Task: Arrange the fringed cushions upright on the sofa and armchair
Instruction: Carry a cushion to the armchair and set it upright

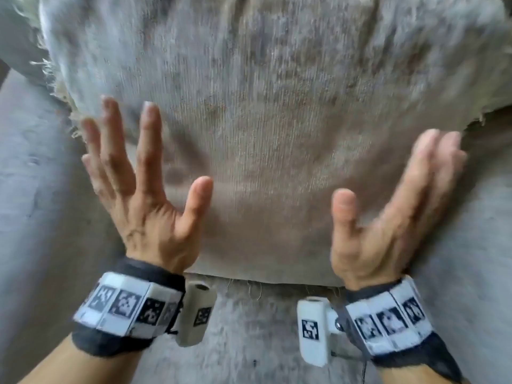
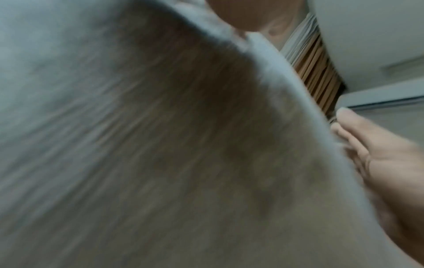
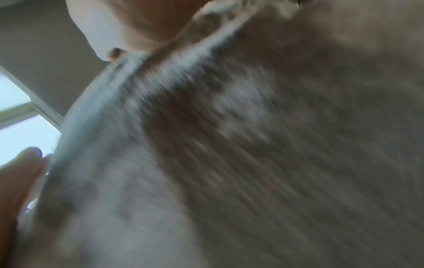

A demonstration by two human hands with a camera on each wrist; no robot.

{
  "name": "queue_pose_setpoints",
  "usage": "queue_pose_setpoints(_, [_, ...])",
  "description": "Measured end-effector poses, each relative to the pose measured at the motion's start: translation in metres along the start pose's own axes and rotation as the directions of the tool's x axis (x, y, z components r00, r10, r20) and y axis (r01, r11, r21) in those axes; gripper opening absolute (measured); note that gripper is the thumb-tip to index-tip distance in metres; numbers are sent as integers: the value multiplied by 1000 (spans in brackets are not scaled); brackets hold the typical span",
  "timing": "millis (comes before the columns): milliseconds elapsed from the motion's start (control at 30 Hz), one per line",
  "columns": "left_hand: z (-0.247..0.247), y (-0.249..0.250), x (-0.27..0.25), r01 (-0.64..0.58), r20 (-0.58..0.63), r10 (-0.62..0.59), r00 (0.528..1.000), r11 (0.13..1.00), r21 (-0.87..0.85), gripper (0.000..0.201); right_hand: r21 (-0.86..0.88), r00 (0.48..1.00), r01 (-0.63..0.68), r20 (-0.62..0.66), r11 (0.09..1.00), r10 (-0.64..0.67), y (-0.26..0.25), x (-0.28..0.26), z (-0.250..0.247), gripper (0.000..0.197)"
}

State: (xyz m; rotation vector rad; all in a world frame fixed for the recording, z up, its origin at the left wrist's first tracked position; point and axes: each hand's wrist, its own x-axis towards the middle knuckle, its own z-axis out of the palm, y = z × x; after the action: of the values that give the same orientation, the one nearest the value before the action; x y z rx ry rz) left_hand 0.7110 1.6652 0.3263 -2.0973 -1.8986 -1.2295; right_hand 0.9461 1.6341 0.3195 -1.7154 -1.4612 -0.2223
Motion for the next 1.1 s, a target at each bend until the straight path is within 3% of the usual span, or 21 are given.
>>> queue_pose_setpoints(133, [28,-20,-9,-30,-13,30,999,1000,2,87,-37,1000,25,-15,999,-26,11,-7,32,91])
queue_pose_setpoints(267, [18,-26,-28,-25,-65,22,998,998,-52,88,41,998,7,-70,999,-4,21,-26,5,93])
queue_pose_setpoints(400, [12,-31,-52,34,-22,-36,999,997,-68,86,62,997,-63,-42,996,66,29,-56,-12,94])
queue_pose_setpoints(500, [31,-36,-51,41,19,-40,999,998,-38,88,30,995,-100,1,995,100,33,-69,18,94])
queue_pose_setpoints(667, [50,-41,-50,-11,-47,9,999,999,-53,89,16,985,-172,-25,985,173,38,-72,60,97])
queue_pose_setpoints(900, [25,-35,-50,13,-21,-15,1000,995,-102,85,99,988,-143,-45,985,148,47,-76,36,91])
queue_pose_setpoints(1000, [2,-30,-26,-18,-26,15,1000,994,-105,80,156,954,-284,-54,946,296,56,-85,22,88])
queue_pose_setpoints(1100, [-18,-23,17,-20,-12,19,1000,996,-82,75,176,864,-496,4,850,504,58,-99,17,86])
